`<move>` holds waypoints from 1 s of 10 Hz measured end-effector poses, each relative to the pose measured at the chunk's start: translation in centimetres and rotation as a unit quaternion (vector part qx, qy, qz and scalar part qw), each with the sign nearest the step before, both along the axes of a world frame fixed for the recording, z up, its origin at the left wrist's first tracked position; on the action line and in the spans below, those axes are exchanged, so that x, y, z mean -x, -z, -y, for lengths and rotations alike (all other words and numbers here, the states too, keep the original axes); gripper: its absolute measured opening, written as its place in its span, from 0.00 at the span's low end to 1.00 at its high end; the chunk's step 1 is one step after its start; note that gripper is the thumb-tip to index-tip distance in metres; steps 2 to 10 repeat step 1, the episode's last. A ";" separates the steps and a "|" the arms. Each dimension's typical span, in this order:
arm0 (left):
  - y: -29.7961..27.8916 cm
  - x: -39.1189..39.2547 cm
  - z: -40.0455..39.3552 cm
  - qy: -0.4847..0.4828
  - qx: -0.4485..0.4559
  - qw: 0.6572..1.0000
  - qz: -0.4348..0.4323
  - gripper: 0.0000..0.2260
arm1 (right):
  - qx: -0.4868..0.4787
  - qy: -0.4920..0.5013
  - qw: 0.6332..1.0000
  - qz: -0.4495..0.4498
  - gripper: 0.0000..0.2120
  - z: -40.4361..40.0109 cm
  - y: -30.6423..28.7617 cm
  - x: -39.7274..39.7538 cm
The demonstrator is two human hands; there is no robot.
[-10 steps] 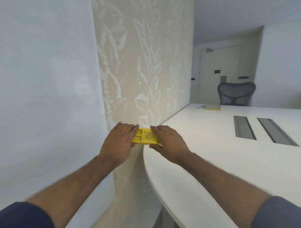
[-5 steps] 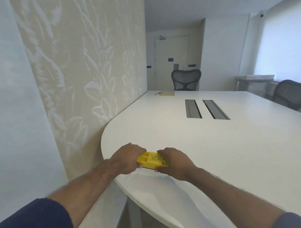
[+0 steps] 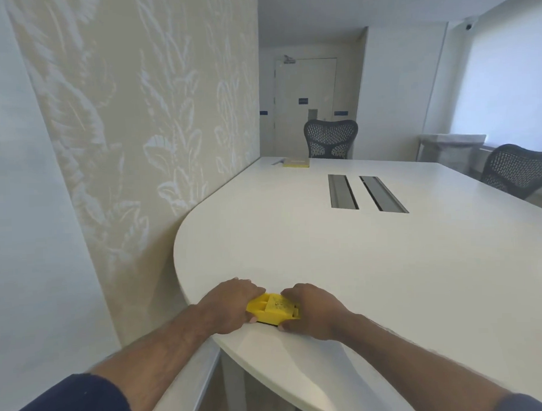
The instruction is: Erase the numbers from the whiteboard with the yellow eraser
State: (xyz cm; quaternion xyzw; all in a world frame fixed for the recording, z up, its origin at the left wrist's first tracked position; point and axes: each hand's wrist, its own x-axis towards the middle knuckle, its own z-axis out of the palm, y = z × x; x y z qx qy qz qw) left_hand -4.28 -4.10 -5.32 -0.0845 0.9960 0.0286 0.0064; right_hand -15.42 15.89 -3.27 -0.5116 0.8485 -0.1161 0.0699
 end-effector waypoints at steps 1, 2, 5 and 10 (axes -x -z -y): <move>-0.9 -1.2 0.5 -0.025 -0.015 1.000 -0.003 0.37 | -0.001 0.008 1.000 -0.009 0.38 1.4 -1.4 0.2; -0.9 -1.2 0.5 -0.025 -0.015 1.000 -0.003 0.37 | -0.001 0.008 1.000 -0.009 0.38 1.4 -1.4 0.2; -0.9 -1.2 0.5 -0.025 -0.015 1.000 -0.003 0.37 | -0.001 0.008 1.000 -0.009 0.38 1.4 -1.4 0.2; -0.9 -1.2 0.5 -0.025 -0.015 1.000 -0.003 0.37 | -0.001 0.008 1.000 -0.009 0.38 1.4 -1.4 0.2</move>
